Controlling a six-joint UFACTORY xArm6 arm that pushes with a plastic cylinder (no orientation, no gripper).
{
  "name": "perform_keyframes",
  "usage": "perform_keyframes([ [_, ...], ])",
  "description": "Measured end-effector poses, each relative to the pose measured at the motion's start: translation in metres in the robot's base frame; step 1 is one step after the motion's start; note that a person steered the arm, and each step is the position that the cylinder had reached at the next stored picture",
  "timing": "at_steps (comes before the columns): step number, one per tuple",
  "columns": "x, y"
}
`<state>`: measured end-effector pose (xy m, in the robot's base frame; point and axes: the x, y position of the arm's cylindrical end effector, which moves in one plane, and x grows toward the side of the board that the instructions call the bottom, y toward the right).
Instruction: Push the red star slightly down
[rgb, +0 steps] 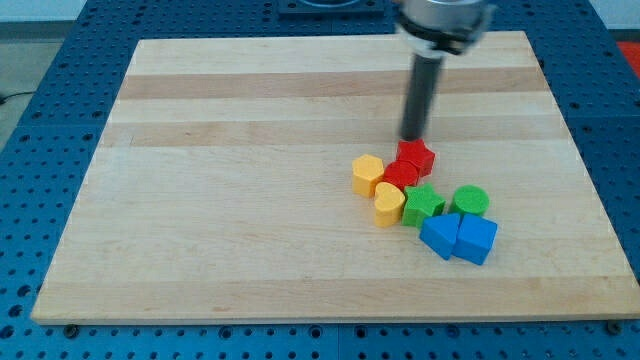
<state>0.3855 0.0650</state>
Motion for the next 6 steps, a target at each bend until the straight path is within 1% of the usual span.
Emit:
perform_keyframes([
  [1,0.014,-0.042],
  [2,0.048,0.0],
  [4,0.035,0.014],
  [5,0.036,0.036],
  [6,0.038,0.037],
])
